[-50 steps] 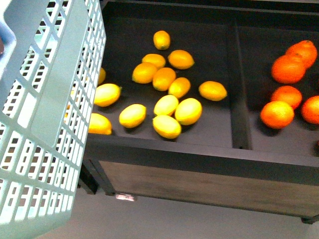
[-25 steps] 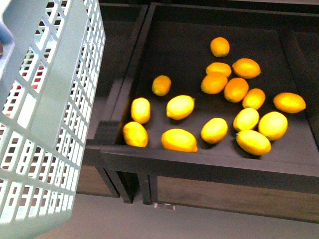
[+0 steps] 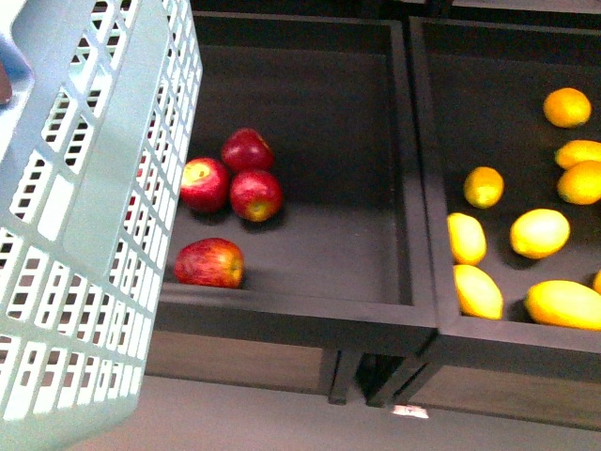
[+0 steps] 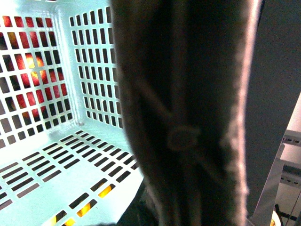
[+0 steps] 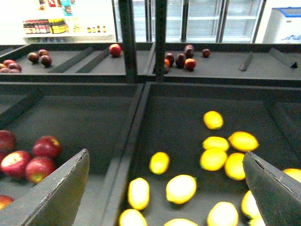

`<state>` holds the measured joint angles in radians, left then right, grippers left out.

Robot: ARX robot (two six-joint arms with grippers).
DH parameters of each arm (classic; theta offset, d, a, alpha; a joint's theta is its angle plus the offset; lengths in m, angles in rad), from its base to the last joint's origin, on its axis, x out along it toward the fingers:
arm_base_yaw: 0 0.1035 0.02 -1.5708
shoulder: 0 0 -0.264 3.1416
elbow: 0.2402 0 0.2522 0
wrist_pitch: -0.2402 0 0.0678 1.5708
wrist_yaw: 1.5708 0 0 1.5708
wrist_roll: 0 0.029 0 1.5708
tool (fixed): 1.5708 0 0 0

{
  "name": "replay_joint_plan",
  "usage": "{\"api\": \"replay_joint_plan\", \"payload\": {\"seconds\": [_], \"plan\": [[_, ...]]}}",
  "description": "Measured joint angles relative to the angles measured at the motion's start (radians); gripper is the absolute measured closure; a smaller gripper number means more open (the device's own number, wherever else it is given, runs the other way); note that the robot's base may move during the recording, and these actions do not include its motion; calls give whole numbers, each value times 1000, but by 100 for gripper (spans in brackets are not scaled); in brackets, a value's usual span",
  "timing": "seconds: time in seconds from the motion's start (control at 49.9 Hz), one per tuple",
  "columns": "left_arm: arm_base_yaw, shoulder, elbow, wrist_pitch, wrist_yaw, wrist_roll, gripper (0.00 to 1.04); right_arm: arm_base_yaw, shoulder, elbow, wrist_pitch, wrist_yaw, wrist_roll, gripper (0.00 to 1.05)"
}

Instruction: Pick lemon and mango into basket

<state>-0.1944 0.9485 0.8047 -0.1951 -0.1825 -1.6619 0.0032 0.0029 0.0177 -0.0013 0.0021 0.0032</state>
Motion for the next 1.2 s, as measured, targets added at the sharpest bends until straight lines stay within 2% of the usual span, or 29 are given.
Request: {"api": "replay_joint_plan", "payload": {"seconds": [0.642, 0.702, 0.742, 0.863, 1.003, 1.123, 1.204], "plan": [[7, 2, 3, -13, -25, 38, 100, -2, 0, -1, 0, -6, 0, 9], [-5, 57, 89, -182, 10, 116, 100, -2, 0, -1, 0, -4, 0, 9], [-19, 127, 164, -269, 31, 267, 100, -2, 0, -1, 0, -3, 0, 9], [-56, 322, 298, -238, 27, 513, 100, -2, 0, -1, 0, -3, 0, 9], [-111, 508, 455, -185, 53, 555, 100, -2, 0, -1, 0, -3, 0, 9], [-211, 696, 650, -169, 174, 522, 100, -2, 0, -1, 0, -3, 0, 9], [-280, 779, 743, -157, 217, 516, 100, -2, 0, -1, 0, -3, 0, 9]]}}
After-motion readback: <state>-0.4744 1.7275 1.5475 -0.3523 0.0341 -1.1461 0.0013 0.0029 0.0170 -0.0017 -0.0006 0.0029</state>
